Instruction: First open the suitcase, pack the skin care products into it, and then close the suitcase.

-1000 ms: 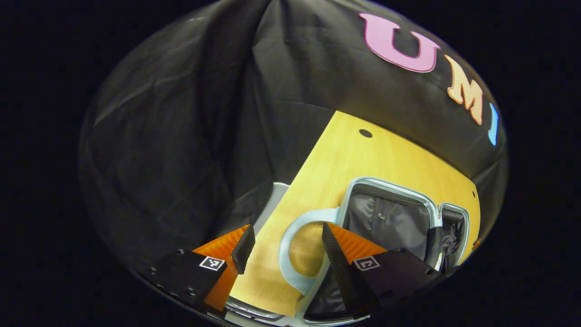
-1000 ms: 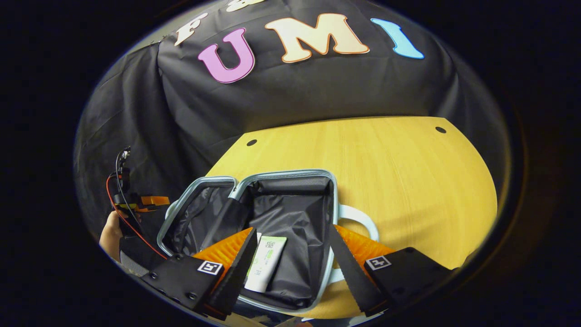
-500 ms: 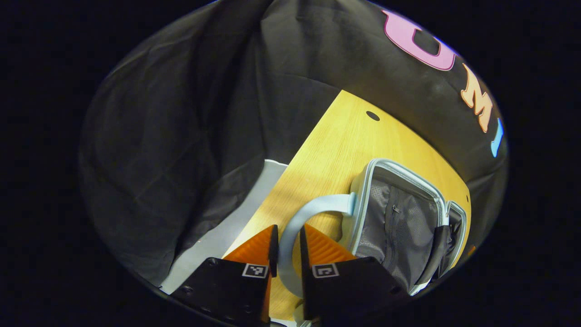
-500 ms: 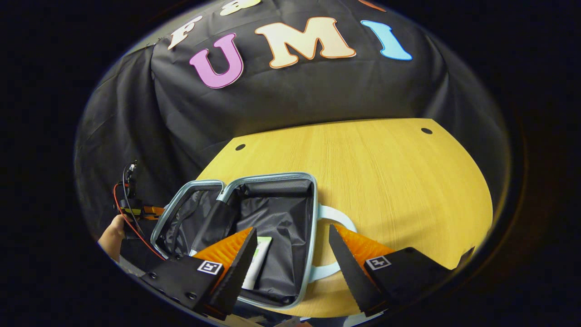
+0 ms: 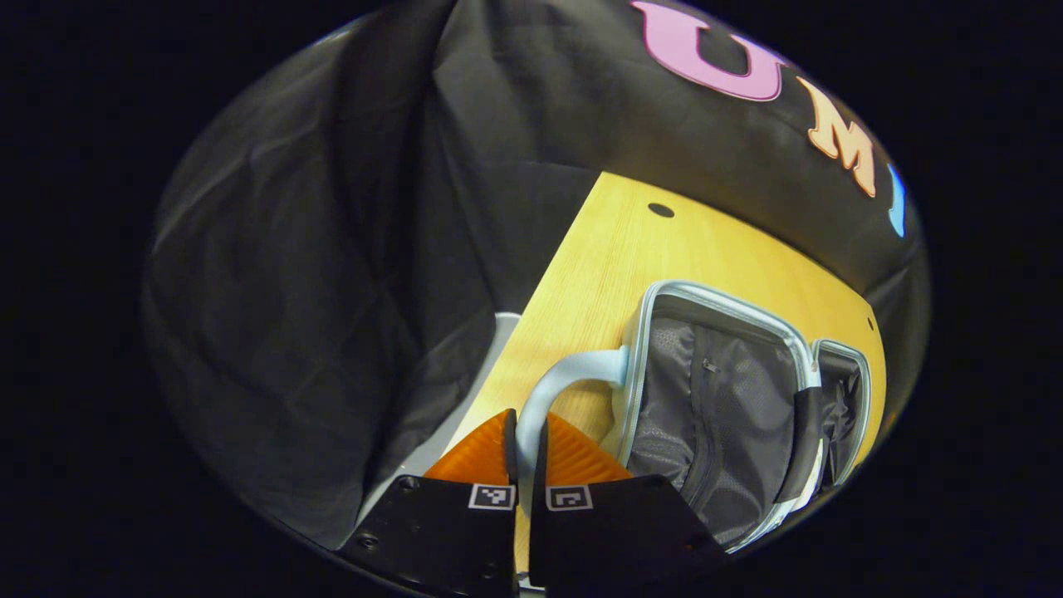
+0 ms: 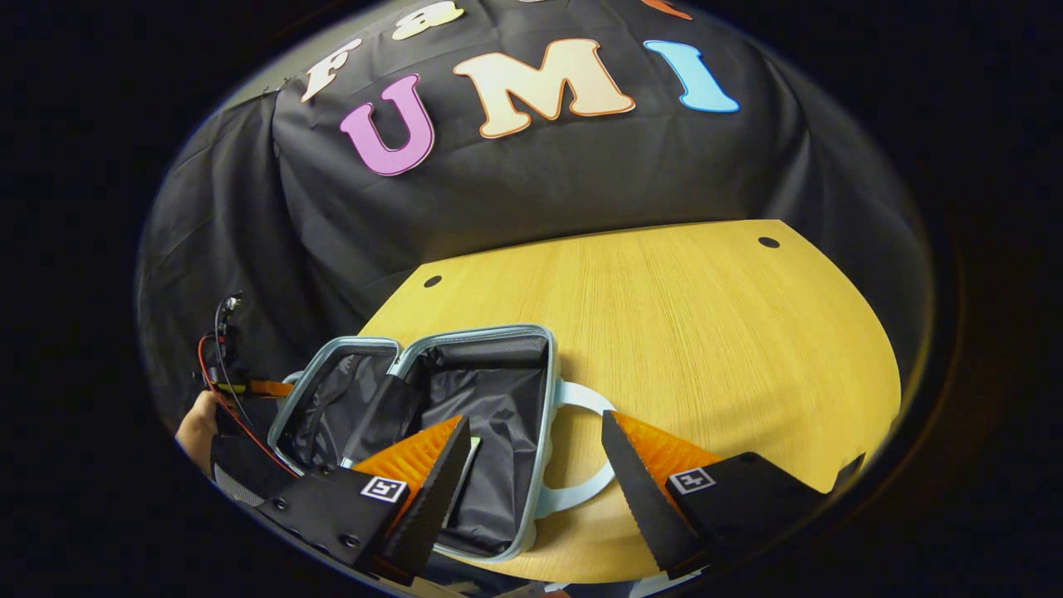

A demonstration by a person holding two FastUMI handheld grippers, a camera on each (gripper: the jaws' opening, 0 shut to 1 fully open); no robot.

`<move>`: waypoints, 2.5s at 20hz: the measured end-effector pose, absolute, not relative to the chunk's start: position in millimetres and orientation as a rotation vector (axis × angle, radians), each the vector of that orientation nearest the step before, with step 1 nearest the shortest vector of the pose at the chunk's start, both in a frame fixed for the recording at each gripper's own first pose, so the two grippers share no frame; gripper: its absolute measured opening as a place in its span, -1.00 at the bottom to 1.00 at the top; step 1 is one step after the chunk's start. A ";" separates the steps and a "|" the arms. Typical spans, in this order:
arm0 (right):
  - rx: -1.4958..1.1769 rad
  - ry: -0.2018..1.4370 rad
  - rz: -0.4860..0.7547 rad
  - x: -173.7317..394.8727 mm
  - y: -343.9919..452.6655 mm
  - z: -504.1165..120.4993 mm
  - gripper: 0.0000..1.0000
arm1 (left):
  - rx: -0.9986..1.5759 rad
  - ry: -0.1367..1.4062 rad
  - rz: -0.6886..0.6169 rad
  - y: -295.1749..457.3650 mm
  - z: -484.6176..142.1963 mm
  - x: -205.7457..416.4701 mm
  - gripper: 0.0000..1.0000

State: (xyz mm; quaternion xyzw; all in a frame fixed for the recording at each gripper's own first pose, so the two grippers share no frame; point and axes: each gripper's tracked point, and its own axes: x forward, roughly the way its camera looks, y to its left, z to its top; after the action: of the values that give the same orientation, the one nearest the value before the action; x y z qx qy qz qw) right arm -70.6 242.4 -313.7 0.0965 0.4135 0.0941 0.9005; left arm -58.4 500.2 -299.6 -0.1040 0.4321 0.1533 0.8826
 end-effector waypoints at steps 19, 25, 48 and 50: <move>0.220 0.785 0.335 -67.5 165.2 -286.9 0.96 | -0.094 0.593 0.132 312.8 -69.9 -25.7 -1.00; 0.237 0.777 0.329 -70.1 136.8 -285.4 0.96 | -0.107 0.560 -0.002 238.4 -54.1 -12.7 -1.00; 0.207 0.734 0.266 -70.2 41.3 -265.6 0.96 | -0.191 0.693 -0.323 5.2 -147.9 -1.5 -1.00; 0.197 0.725 0.275 -70.3 34.3 -262.3 0.96 | -0.198 0.713 -0.318 -8.4 -163.9 -2.4 -0.97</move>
State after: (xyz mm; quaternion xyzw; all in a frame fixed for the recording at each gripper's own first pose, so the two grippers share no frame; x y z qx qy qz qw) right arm -70.3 34.3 -262.3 0.0960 0.3530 0.1339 0.9210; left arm -2.4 -8.4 -163.9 -0.0964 0.3468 -0.1548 0.9200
